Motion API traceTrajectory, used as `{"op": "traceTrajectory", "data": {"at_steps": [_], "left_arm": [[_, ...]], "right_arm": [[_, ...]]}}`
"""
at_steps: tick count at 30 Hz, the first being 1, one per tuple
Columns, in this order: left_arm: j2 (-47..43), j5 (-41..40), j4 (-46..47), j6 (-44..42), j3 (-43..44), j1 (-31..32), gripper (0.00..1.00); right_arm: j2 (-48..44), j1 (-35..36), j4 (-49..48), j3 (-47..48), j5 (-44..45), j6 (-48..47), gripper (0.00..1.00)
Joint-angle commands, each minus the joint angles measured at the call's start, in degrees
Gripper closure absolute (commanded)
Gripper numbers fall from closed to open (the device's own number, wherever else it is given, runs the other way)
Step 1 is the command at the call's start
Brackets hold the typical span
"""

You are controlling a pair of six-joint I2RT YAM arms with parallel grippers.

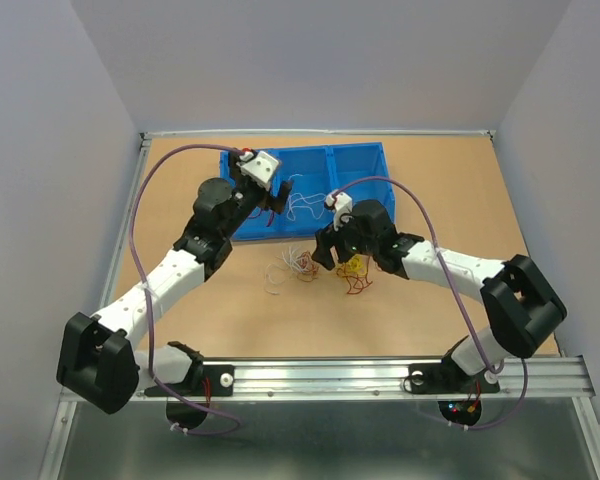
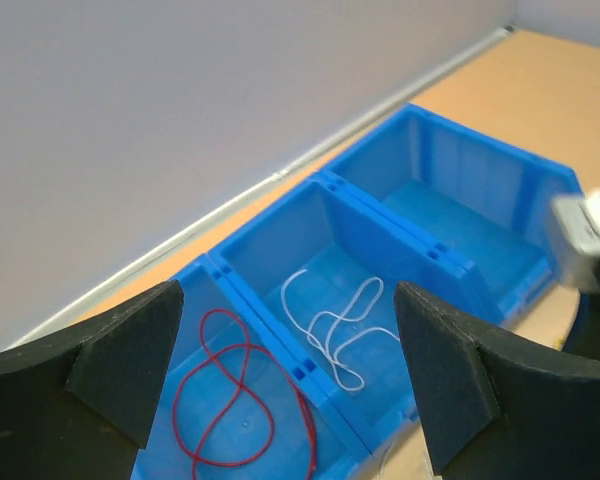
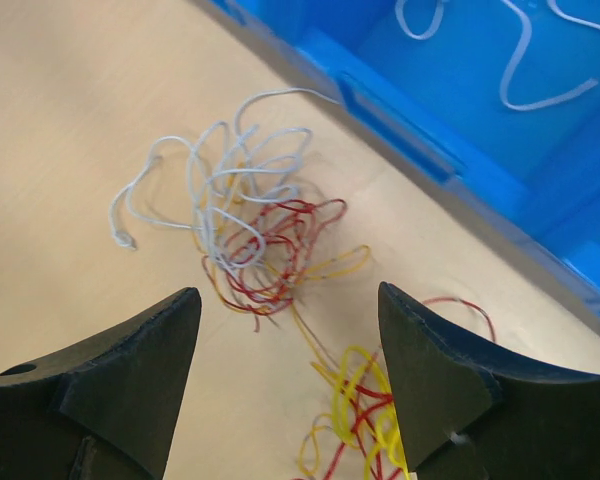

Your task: Untangle the cables

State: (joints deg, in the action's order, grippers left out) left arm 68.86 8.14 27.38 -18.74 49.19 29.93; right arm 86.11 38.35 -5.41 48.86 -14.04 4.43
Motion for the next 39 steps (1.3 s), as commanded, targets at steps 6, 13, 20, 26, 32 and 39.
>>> {"op": "traceTrajectory", "data": {"at_steps": [6,13,20,26,32,39], "left_arm": [[-1.6,-0.9,11.6,15.1,-1.7,-10.5,0.02],[-2.5,-0.5,13.3,15.4,-3.0,-11.0,0.02],[-2.8,-0.5,13.8,15.5,-3.3,-11.1,0.02],[-2.5,-0.1,14.1,15.4,-3.4,-11.1,0.02],[-2.5,0.1,14.4,15.3,-3.7,-11.1,0.02],[-2.4,1.6,14.7,15.0,-3.8,-11.1,0.02]], "right_arm": [[7.1,4.8,-3.3,9.7,-7.2,-3.9,0.23],[13.5,7.3,-3.1,15.0,-4.6,-3.5,0.29],[18.6,8.4,0.7,19.8,0.2,-3.4,0.33],[23.4,9.0,5.2,24.3,1.2,-3.8,0.56],[17.5,9.8,4.2,22.2,-4.2,-5.4,0.99],[-4.7,10.7,-5.0,6.0,-11.8,-2.9,0.99]]}}
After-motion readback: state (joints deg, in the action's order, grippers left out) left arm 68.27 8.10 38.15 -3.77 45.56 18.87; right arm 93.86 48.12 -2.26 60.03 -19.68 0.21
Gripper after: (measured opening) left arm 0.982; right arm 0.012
